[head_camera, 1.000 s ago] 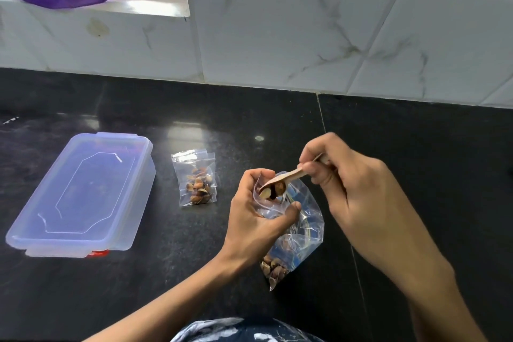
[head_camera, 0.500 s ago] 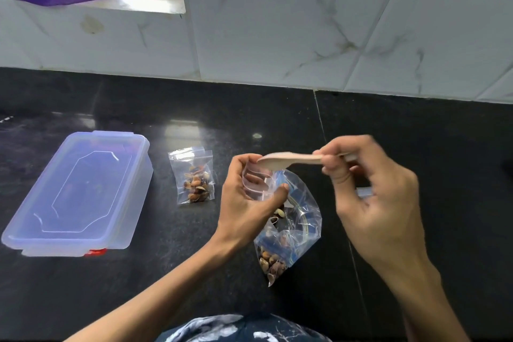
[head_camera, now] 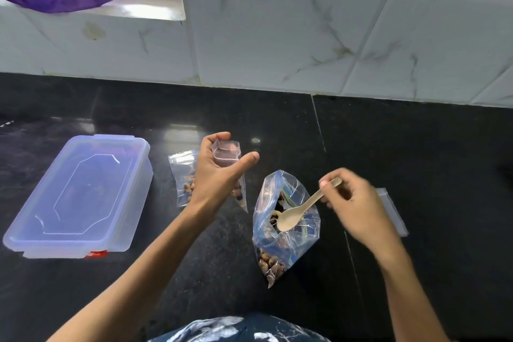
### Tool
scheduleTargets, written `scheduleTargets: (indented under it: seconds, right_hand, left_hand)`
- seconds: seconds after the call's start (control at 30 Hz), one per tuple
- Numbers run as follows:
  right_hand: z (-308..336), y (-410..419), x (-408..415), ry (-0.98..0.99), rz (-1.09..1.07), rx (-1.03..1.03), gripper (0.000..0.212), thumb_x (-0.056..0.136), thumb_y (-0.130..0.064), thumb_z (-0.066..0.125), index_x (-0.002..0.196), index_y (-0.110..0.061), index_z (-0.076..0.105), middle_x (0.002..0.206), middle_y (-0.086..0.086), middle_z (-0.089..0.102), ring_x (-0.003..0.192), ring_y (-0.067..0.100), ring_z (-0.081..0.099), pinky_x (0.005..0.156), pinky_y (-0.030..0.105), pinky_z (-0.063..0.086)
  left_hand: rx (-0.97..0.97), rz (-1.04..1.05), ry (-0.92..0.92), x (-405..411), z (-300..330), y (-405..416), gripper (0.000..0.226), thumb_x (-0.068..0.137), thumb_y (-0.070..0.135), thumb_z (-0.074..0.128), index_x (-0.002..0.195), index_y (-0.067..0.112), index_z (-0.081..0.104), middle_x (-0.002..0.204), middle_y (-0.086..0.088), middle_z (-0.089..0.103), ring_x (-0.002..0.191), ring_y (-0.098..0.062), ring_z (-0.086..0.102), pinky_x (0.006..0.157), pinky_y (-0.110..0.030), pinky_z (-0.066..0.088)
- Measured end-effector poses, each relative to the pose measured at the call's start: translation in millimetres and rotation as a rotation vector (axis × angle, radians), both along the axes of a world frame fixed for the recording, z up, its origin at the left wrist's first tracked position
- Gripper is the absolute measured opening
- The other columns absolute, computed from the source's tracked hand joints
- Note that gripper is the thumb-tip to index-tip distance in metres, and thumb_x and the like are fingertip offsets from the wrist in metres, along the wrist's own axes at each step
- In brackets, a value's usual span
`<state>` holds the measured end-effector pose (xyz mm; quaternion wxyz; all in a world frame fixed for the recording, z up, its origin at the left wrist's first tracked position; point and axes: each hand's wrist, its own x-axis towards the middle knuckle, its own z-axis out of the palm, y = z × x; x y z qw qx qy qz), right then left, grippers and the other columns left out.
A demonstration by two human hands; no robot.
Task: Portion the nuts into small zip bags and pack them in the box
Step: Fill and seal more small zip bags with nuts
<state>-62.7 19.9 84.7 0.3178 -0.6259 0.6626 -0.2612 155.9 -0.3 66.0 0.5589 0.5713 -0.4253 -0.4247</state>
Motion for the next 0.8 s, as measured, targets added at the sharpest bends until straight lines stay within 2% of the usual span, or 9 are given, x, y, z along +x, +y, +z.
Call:
scheduleTargets:
  seconds: [0.07,0.13,0.2,0.27,0.4,0.53,0.6,0.7,0.8]
  right_hand:
    - [-12,0,8,0.087,0.079,0.148,0.005,0.094,-0.034,0.054,0.091,-0.033,0.058,0.083,-0.009,0.064,0.078,0.006,0.062,0.064,0.023,0.048]
    - [-19,0,16,0.128,0.133,0.27,0.012,0.092,-0.041,0.055,0.101,-0.033,0.057,0.098,-0.01,0.063,0.088,0.006,0.06,0.076,0.029,0.052]
    - [-21,-2,20,0.233,0.153,0.309,0.039,0.088,-0.052,0.054,0.123,-0.036,0.047,0.124,-0.007,0.051,0.112,0.01,0.051,0.093,0.034,0.046]
    - [-11,-5,26,0.332,0.116,0.179,0.065,0.084,-0.059,0.054,0.14,-0.034,0.032,0.138,-0.004,0.033,0.128,0.014,0.035,0.1,0.035,0.036]
    - [18,-16,51,-0.025,0.25,-0.009,0.072,0.072,-0.05,0.074,0.135,-0.035,0.042,0.128,-0.016,0.039,0.119,-0.001,0.041,0.096,0.023,0.04]
    - [21,-31,76,-0.351,0.36,0.008,0.033,0.084,-0.024,0.07,0.116,-0.027,0.06,0.107,-0.008,0.069,0.098,0.002,0.065,0.088,0.023,0.054]
    - [20,-37,80,-0.477,0.334,-0.031,0.018,0.089,-0.02,0.065,0.106,-0.017,0.067,0.097,-0.001,0.074,0.09,0.007,0.07,0.082,0.026,0.057]
    - [17,-45,77,-0.574,0.247,-0.042,0.019,0.092,-0.02,0.059,0.103,-0.009,0.07,0.086,0.004,0.075,0.076,0.01,0.071,0.068,0.026,0.057]
    - [18,-49,71,-0.611,0.23,0.011,0.02,0.093,-0.022,0.056,0.102,-0.008,0.067,0.082,0.001,0.074,0.075,0.012,0.071,0.066,0.026,0.058]
  left_hand:
    - [0.009,0.026,-0.029,-2,-1,1,0.059,0.075,0.022,0.076,0.124,0.022,0.043,0.114,-0.002,0.053,0.093,-0.012,0.058,0.077,-0.021,0.052]
    - [0.013,0.041,-0.032,-4,0,2,0.061,0.074,0.023,0.077,0.124,0.022,0.042,0.117,-0.006,0.054,0.093,-0.014,0.058,0.079,-0.026,0.053]
    - [0.022,0.053,-0.029,-6,1,3,0.062,0.074,0.023,0.078,0.123,0.023,0.041,0.119,-0.01,0.054,0.095,-0.016,0.058,0.079,-0.032,0.054]
    - [0.041,0.063,-0.018,-10,3,3,0.063,0.073,0.023,0.079,0.121,0.025,0.038,0.118,-0.009,0.053,0.098,-0.019,0.058,0.079,-0.032,0.054]
    - [0.067,0.064,-0.009,-22,17,0,0.069,0.071,0.033,0.081,0.117,0.029,0.029,0.106,-0.004,0.05,0.092,-0.018,0.058,0.067,-0.03,0.05]
    - [0.228,-0.067,0.079,-25,40,-10,0.083,0.067,0.056,0.074,0.123,0.028,0.02,0.108,-0.008,0.054,0.092,-0.02,0.063,0.066,-0.033,0.054]
    - [0.316,-0.175,0.178,-18,50,-15,0.084,0.068,0.066,0.063,0.128,0.017,0.029,0.109,-0.013,0.057,0.087,-0.021,0.065,0.065,-0.034,0.053]
    - [0.271,-0.359,0.197,1,53,-17,0.051,0.087,0.057,0.051,0.103,0.01,0.058,0.085,-0.009,0.064,0.071,-0.019,0.066,0.068,-0.034,0.053]
    - [0.145,-0.417,0.128,17,47,-17,0.025,0.085,0.034,0.059,0.094,0.011,0.063,0.086,-0.008,0.066,0.08,-0.021,0.065,0.073,-0.032,0.055]
